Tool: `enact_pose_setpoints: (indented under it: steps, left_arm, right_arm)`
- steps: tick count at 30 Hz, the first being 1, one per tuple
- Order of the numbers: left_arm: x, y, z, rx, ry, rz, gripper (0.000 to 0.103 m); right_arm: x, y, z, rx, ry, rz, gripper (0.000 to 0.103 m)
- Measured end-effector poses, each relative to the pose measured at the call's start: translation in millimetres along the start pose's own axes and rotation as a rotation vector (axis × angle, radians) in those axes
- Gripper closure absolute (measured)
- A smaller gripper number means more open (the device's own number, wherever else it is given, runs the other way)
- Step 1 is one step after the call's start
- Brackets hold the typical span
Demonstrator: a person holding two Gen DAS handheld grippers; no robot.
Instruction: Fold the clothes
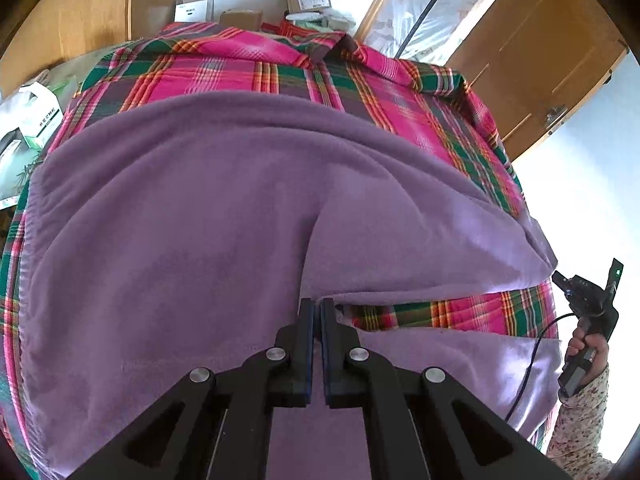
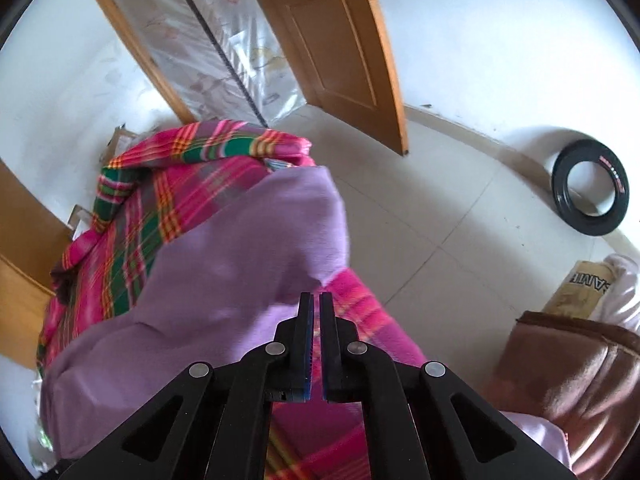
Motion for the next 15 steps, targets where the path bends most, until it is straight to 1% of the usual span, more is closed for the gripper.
enact_pose_setpoints:
  steps: [3,4,6,8,10,12,13,15]
  left_arm:
    - [2,1,1,-0.009,0.012,-0.014,0.100]
    - [3,0,2,-0.009,0.019,-0.016,0.100]
    - [5,-1,5,-0.010,0.032,-0.019,0.100]
    - [6,-5,5,0.009,0.029,-0.016,0.100]
    - [5,-11,4,0.034,0.014,-0.021,0.100]
    - [5,-19,5,0.067,0.003,-0.021,0.100]
    - [4,-23,5,0.085,-0.002,-0.020,0.100]
    - [3,-33,7,0.127,-0.005,-0.013,0.100]
  right_arm:
    - [0,-5,1,0.011,-0.032,0.021,0.100]
    - [-1,-8,0,0.011,-0.050,0.035,0.098]
    - [-3,-15,-8,0.008,-0.093,0.079,0.096]
    - [-6,-20,-21,0.004,-0.149,0.119,0.096]
    - [-11,-19,-33,-0.016,-0.196,0.136,0.084]
    - [-16,-12,-47,-0.036,-0.248,0.117,0.074]
    - [-18,-8,-52,-0.039,-0.272,0.103,0.074]
    - [-26,-1,-55,-0.011,-0.296,0.105,0.074]
Point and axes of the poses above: each gripper's, at about its wrist camera, not at the fingertips, and y roughly the way its jaws point, z to its right, x to its underside, the point moved 2 cm from there along y, roughly the way its jaws point, and after that the axes turned 7 degrees about -y, right-handed, at the moved point
